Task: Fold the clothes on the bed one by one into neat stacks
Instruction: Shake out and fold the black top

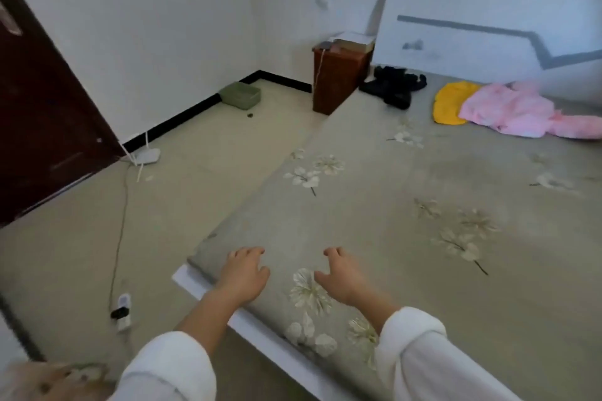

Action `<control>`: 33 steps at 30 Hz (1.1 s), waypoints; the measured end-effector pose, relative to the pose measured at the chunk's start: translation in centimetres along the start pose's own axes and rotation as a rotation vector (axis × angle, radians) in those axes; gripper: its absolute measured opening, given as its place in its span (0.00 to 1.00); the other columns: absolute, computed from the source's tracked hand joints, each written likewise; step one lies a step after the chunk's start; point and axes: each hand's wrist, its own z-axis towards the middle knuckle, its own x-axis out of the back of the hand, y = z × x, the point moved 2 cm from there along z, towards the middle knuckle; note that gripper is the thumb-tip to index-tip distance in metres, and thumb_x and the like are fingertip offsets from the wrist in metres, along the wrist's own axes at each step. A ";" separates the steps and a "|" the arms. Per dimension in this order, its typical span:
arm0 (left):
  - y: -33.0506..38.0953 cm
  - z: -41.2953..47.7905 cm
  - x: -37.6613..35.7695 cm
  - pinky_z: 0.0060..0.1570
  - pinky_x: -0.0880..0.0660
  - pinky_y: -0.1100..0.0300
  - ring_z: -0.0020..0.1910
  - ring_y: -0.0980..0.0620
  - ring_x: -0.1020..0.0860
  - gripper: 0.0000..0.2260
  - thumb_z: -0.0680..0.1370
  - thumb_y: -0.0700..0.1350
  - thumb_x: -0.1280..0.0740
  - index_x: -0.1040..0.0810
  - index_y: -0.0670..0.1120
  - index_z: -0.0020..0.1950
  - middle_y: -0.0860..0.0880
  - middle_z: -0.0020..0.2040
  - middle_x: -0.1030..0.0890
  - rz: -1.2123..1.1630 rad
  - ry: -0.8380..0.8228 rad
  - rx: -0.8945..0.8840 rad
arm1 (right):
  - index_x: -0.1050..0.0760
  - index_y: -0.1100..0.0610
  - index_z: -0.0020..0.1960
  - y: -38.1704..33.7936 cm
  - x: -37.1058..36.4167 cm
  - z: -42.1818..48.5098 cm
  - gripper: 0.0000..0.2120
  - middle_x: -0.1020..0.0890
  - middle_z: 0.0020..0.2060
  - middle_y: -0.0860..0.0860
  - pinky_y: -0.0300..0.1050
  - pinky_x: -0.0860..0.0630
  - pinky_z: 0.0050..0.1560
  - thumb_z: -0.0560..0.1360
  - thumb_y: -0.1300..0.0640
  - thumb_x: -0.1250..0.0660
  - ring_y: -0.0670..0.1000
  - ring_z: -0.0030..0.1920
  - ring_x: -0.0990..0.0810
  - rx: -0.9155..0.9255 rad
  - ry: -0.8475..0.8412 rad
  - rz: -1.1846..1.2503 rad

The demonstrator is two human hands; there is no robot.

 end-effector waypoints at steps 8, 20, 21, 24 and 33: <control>-10.2 5.0 11.9 0.66 0.36 0.54 0.71 0.45 0.41 0.22 0.79 0.49 0.41 0.35 0.48 0.72 0.47 0.71 0.32 0.009 0.199 0.126 | 0.42 0.58 0.75 -16.7 -0.2 10.9 0.30 0.37 0.72 0.55 0.52 0.35 0.69 0.78 0.47 0.38 0.57 0.71 0.36 0.263 -0.085 -0.096; -22.2 21.6 25.8 0.65 0.35 0.55 0.71 0.48 0.41 0.21 0.79 0.49 0.41 0.34 0.50 0.72 0.49 0.71 0.33 0.042 0.256 0.102 | 0.41 0.59 0.74 -32.7 0.9 30.8 0.29 0.35 0.70 0.57 0.49 0.35 0.67 0.78 0.49 0.38 0.58 0.69 0.34 0.233 -0.086 -0.116; -23.4 22.6 26.7 0.64 0.35 0.55 0.71 0.48 0.41 0.21 0.79 0.49 0.41 0.34 0.50 0.72 0.49 0.71 0.33 0.044 0.252 0.106 | 0.41 0.59 0.74 -33.9 0.6 32.0 0.29 0.35 0.70 0.57 0.49 0.34 0.67 0.78 0.49 0.38 0.58 0.68 0.34 0.232 -0.090 -0.116; -27.0 26.3 29.1 0.64 0.35 0.55 0.71 0.48 0.41 0.21 0.79 0.49 0.42 0.35 0.50 0.72 0.49 0.71 0.33 0.064 0.226 0.112 | 0.41 0.58 0.74 -37.6 -0.1 35.7 0.29 0.35 0.70 0.56 0.49 0.34 0.66 0.77 0.48 0.39 0.57 0.68 0.34 0.232 -0.080 -0.109; -38.7 39.5 36.4 0.65 0.35 0.54 0.71 0.48 0.41 0.21 0.80 0.49 0.43 0.36 0.50 0.73 0.50 0.72 0.34 0.161 0.152 0.040 | 0.40 0.59 0.73 -47.9 -1.4 48.7 0.28 0.34 0.69 0.57 0.48 0.34 0.67 0.77 0.50 0.38 0.58 0.69 0.34 0.117 0.025 -0.030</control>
